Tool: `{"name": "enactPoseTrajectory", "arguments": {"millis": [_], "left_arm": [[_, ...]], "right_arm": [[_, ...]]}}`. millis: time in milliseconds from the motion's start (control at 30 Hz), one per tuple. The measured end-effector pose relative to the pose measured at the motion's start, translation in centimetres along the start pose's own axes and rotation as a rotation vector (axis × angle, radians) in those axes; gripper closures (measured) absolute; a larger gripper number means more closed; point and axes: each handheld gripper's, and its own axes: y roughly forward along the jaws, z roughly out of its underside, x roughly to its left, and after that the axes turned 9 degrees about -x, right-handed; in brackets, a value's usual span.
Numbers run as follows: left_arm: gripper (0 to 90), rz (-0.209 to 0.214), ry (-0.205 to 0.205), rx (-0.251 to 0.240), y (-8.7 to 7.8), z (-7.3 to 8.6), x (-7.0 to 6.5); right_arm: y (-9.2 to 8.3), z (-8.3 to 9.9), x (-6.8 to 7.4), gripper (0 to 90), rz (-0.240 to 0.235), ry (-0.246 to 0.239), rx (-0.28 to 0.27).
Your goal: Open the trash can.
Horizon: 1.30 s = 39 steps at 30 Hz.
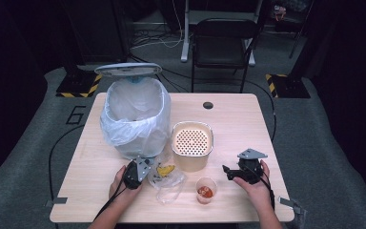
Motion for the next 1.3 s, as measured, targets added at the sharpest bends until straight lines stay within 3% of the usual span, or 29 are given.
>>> {"name": "enactPoseTrajectory", "arguments": {"millis": [267, 600, 700, 867, 1067, 1300], "left_arm": [[90.0, 0.008, 0.001, 0.007, 0.0, 0.0, 0.0], [90.0, 0.003, 0.004, 0.005, 0.0, 0.0, 0.0], [90.0, 0.003, 0.003, 0.005, 0.0, 0.0, 0.0], [90.0, 0.009, -0.004, 0.006, 0.0, 0.0, 0.1], [90.0, 0.009, -0.003, 0.005, 0.0, 0.0, 0.1], [90.0, 0.007, -0.004, 0.003, 0.0, 0.0, 0.1]], "right_arm": [[-1.2, -1.5, 0.6, 5.8, -0.046, 0.019, -0.015], [-2.4, -3.7, 2.8, 0.0, -0.137, -0.016, -0.060], [-2.8, -4.2, 3.4, 14.0, -0.169, -0.020, -0.086], [-3.5, -5.1, 4.4, 23.1, -0.245, -0.043, -0.115], [-3.9, -6.0, 6.3, 27.0, -0.316, -0.073, -0.133], [-4.5, -6.9, 8.9, 28.4, -0.348, -0.062, -0.133]]}}
